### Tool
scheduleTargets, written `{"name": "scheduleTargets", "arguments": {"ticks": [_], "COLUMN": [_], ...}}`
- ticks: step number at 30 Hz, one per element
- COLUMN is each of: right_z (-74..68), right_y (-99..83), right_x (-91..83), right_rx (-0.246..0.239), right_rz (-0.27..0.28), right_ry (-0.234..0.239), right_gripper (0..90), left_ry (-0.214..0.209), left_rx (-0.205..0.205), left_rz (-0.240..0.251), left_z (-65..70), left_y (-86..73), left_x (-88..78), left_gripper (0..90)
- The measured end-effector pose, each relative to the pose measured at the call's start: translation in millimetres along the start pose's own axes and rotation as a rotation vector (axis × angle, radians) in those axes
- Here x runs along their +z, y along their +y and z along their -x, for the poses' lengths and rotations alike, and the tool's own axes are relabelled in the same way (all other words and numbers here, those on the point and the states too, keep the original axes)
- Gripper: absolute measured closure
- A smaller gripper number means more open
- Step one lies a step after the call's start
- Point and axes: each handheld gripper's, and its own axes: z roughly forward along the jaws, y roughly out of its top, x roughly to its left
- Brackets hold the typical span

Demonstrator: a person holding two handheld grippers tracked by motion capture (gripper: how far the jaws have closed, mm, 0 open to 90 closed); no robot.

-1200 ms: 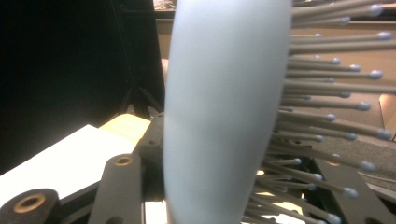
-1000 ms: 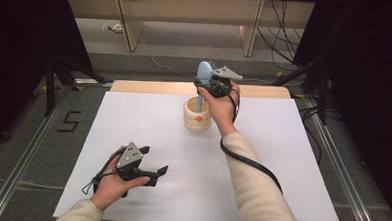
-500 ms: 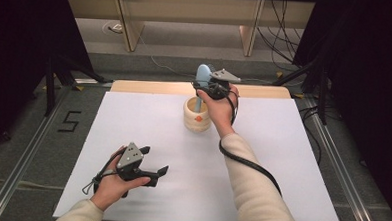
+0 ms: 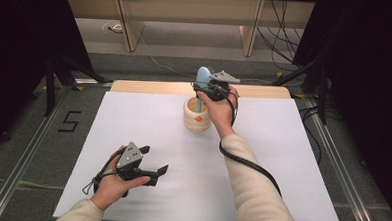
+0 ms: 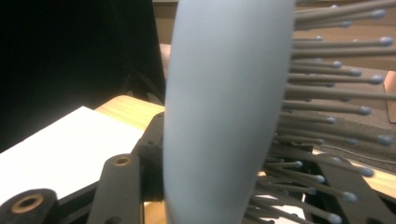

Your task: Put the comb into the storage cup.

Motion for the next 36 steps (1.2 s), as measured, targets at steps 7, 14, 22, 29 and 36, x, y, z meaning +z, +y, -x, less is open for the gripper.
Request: {"name": "scheduleTargets", "arguments": {"ticks": [7,14,22,29,36], "right_z": [1.2,3.5,5.6,12.5,19.3], "right_y": [-3.3,-6.7,-7.5,-7.4,-7.0], "right_x": [2.3,4.6,4.8,3.8,1.3], "right_rx": [0.012,0.026,0.035,0.063,0.092], "right_rz": [-0.011,-0.019,-0.021,-0.026,-0.029], "right_ry": [0.002,0.005,0.016,0.018,0.02], "right_gripper": [49.5,49.4,49.3,47.4,45.8], "left_ry": [0.0,0.002,0.001,0.001,0.0], "left_rx": [0.002,0.002,0.003,-0.003,0.0], "left_rz": [0.001,0.008,0.006,0.007,0.006], "left_z": [0.2,0.6,0.8,0.9,1.0], "left_y": [0.2,0.7,0.5,0.3,0.3], "left_x": [0.0,-0.2,0.5,0.6,0.8], "left_gripper": [7.5,7.9,8.2,8.4,8.6]}}
